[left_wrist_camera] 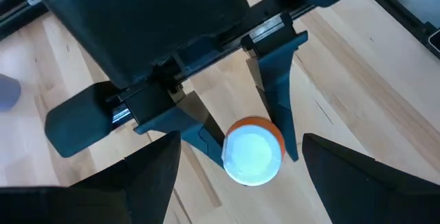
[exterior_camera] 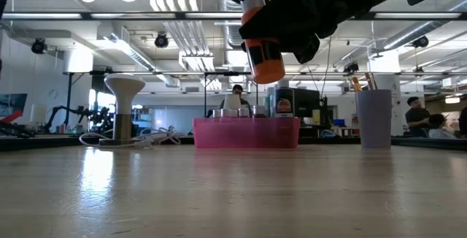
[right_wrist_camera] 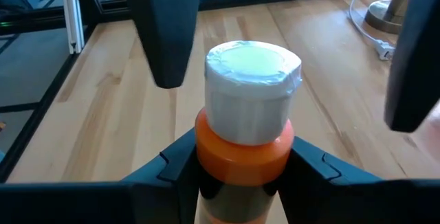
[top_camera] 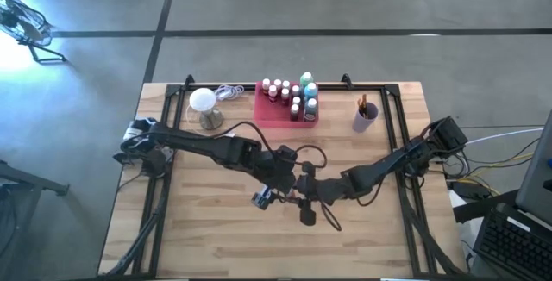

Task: Pick & Place Paint Supplies
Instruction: Put the orange black paint bottle into the pink bin

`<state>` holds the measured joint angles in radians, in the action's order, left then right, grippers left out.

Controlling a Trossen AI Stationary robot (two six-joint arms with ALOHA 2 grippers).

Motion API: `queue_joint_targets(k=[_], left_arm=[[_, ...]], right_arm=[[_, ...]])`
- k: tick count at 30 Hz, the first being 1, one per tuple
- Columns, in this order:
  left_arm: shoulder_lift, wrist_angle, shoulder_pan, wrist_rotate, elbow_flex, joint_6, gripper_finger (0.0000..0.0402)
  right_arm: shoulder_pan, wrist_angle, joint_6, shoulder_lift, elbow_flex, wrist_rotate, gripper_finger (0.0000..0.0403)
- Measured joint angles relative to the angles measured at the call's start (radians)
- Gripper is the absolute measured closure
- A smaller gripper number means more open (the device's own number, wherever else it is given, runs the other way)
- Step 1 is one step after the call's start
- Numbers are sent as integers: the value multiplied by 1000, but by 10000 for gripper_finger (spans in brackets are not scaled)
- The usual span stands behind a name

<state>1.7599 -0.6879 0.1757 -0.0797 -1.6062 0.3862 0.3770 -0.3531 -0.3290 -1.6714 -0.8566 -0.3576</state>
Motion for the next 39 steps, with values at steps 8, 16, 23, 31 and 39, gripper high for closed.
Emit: queue_joint_targets(k=[8, 16, 23, 31, 39], left_arm=[[9, 32, -1, 13, 3, -26, 94], [19, 12, -8, 26, 4, -47, 94], [25, -9, -7, 24, 6, -52, 113], [28, -6, -6, 14, 6, -51, 168], [28, -11, -6, 8, 6, -49, 223]], right_arm=[[-4, 0, 7, 0, 0, -1, 264], [-5, 3, 7, -2, 0, -3, 255], [-5, 0, 14, -2, 0, -3, 263], [-5, 0, 14, -2, 0, -8, 252], [-5, 2, 14, -2, 0, -11, 264]])
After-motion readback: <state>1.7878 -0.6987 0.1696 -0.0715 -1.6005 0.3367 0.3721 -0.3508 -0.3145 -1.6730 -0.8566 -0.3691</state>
